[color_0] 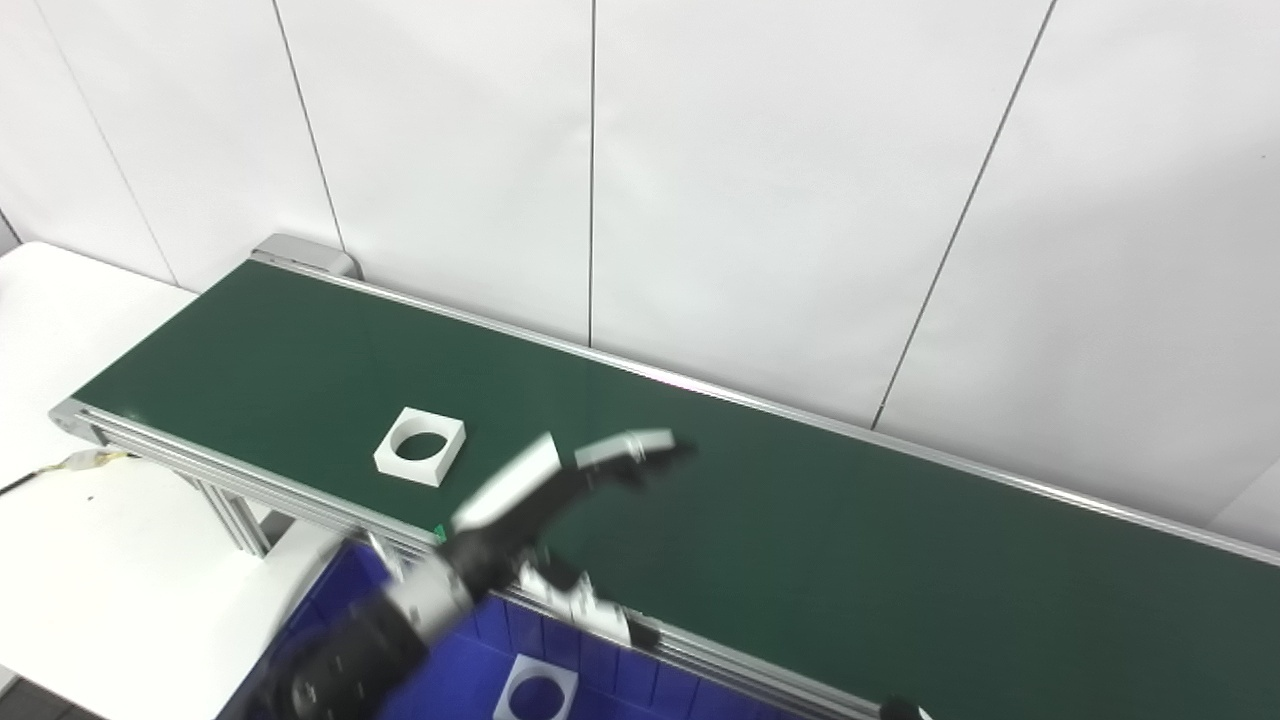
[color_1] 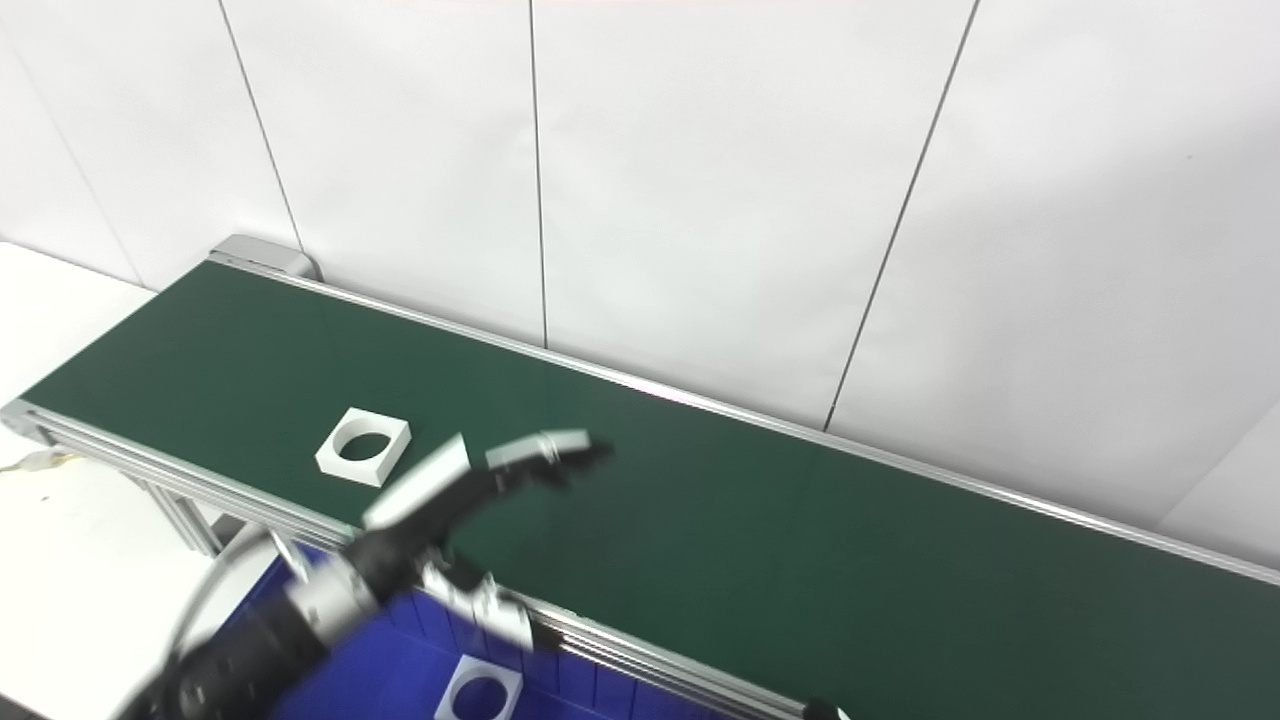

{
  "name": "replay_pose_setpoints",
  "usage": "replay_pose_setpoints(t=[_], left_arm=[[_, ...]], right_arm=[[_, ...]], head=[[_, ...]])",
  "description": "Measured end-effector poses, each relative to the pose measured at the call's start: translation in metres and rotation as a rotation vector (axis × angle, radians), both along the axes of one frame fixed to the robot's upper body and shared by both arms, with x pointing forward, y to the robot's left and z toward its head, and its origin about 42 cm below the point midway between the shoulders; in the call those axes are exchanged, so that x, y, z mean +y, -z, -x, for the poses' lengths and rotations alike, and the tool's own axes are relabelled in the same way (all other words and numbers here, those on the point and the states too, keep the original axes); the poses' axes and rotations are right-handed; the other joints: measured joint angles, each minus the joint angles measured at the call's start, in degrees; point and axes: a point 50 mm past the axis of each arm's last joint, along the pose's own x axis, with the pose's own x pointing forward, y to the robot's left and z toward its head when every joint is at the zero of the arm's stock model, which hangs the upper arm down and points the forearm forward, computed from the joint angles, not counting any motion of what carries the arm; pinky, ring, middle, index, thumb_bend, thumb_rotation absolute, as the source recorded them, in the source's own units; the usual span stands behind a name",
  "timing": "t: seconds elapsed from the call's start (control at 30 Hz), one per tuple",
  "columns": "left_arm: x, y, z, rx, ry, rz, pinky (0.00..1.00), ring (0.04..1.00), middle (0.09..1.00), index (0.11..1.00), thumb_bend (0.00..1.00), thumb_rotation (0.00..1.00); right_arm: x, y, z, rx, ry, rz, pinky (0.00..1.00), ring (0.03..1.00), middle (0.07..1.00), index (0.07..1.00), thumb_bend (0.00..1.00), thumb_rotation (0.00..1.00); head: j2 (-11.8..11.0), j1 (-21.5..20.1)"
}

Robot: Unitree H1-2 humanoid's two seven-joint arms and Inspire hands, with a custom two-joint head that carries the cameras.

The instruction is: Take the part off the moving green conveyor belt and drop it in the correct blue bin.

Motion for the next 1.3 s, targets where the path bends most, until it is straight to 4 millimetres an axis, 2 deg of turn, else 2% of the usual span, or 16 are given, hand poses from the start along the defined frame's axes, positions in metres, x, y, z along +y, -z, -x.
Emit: replay_pose_setpoints(t=[0.23, 0.33, 0.4, 0.73, 0.97, 1.3], left_arm=[[0.046, -0.019, -0.016, 0.037, -0.070, -0.190, 0.85, 0.922, 0.915, 0.883, 0.83, 0.15], [0.058, -0.024, -0.024, 0.046, -0.092, -0.286, 0.81, 0.922, 0.914, 0.885, 0.85, 0.04], [0.061, -0.025, -0.032, 0.047, -0.103, -0.345, 0.82, 0.921, 0.911, 0.881, 0.85, 0.02], [0.089, -0.002, -0.068, 0.143, -0.156, -0.645, 0.82, 0.873, 0.872, 0.862, 0.87, 0.00], [0.101, 0.024, -0.086, 0.191, -0.178, -0.762, 0.78, 0.860, 0.873, 0.843, 0.88, 0.00], [0.119, 0.043, -0.100, 0.248, -0.217, -0.866, 0.78, 0.876, 0.901, 0.841, 0.88, 0.00]], right_arm=[[0.001, -0.001, -0.002, -0.004, -0.001, -0.002, 0.73, 0.829, 0.856, 0.879, 0.68, 0.63], [0.001, -0.002, -0.004, -0.010, -0.003, -0.003, 0.74, 0.828, 0.856, 0.881, 0.68, 0.62], [0.001, -0.002, -0.005, -0.011, -0.002, -0.006, 0.74, 0.828, 0.855, 0.881, 0.68, 0.62], [0.000, -0.002, -0.004, -0.009, 0.000, -0.009, 0.74, 0.830, 0.857, 0.885, 0.67, 0.63], [-0.001, -0.002, -0.004, -0.006, 0.001, -0.024, 0.75, 0.836, 0.864, 0.888, 0.64, 0.61], [-0.003, -0.002, -0.002, -0.009, -0.001, -0.025, 0.74, 0.827, 0.859, 0.887, 0.64, 0.61]], head=[[0.35, 0.26], [0.44, 0.53], [0.61, 0.61], [0.70, 1.05], [0.88, 1.32], [1.23, 1.49]])
